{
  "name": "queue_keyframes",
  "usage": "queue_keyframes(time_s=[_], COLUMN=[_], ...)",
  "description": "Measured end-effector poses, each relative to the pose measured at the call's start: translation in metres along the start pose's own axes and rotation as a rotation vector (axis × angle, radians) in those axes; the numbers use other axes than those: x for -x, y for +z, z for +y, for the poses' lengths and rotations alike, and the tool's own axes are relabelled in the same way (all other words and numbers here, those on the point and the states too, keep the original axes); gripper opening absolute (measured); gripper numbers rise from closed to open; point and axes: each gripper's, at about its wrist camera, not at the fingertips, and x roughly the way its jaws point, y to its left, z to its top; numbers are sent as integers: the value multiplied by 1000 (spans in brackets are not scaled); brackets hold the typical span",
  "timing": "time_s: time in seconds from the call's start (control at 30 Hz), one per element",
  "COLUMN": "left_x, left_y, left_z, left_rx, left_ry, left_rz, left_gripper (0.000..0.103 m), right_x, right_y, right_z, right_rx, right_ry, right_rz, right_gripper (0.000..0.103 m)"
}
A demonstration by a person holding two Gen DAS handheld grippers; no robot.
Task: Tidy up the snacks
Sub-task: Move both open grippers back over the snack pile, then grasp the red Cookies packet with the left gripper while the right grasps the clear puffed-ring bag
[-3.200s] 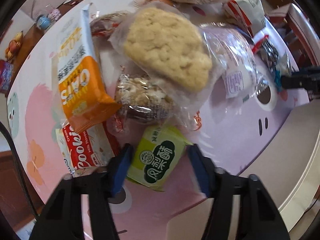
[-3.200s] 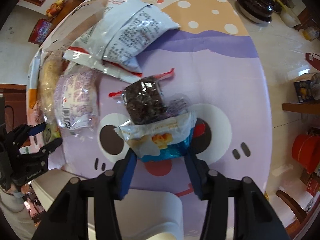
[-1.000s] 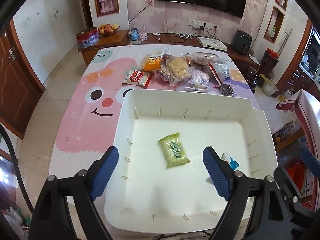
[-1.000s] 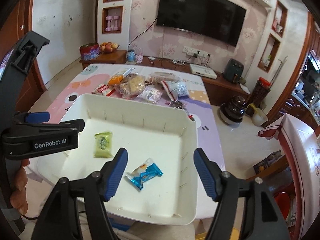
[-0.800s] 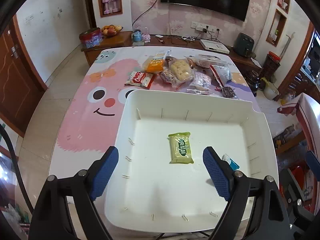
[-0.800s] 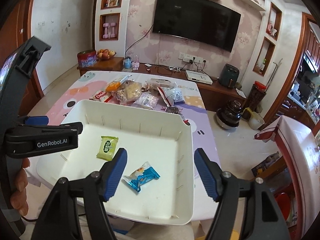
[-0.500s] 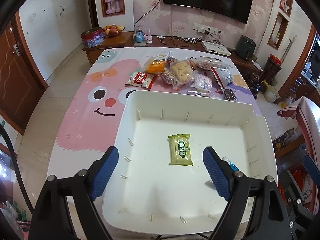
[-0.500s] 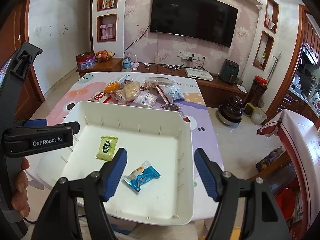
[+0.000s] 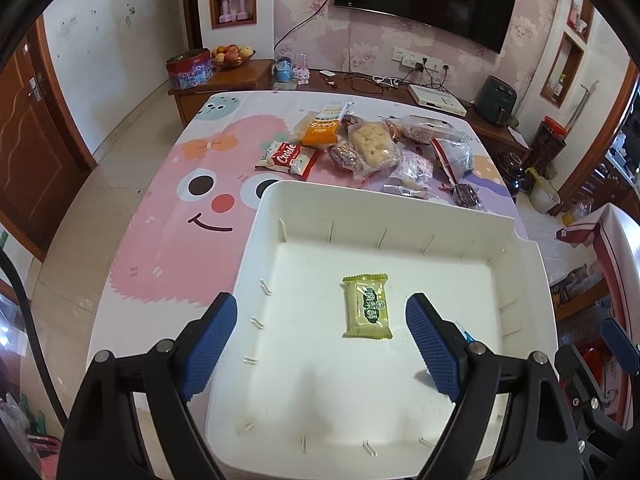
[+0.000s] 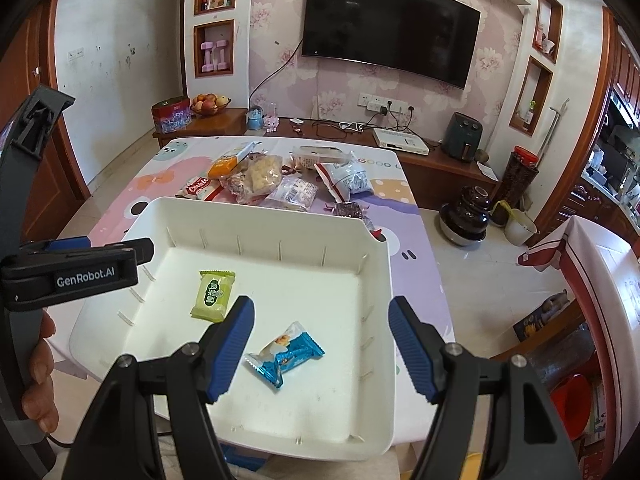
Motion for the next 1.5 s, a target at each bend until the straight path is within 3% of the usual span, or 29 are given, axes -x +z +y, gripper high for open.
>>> queue_keyframes(time_s=[0.2, 0.4, 0.7, 0.8, 1.0, 1.2, 1.33, 1.5], left_x=[-3, 1, 42, 49, 50, 46, 14, -60], left_y=[4, 18, 79, 107, 157, 198, 220, 228], left_z=[8, 18, 33, 37, 44, 46, 48, 53], left_rx=[16, 26, 14, -29, -74, -113, -143, -184], left_ry=[2, 25, 31, 59, 74, 121, 158, 146], left_rz=[-20, -73, -269, -304, -292, -297, -254, -122], left_gripper=[86, 86, 87, 88, 88, 88, 88, 88], right_x=[-6, -18, -27, -26, -28, -41, -75, -147], right_y=[7, 23, 85, 115, 177, 227, 257, 272], right_z=[6, 4, -27, -35, -38, -31, -13, 10], right_rx=[37, 46, -8, -7, 37, 35, 31, 4], right_ry=[-12, 35, 183, 172, 123, 171, 190, 220], right_rz=[-1, 9, -38, -70, -107, -108, -54, 79], right_gripper=[70, 70, 70, 70, 70, 70, 70, 70])
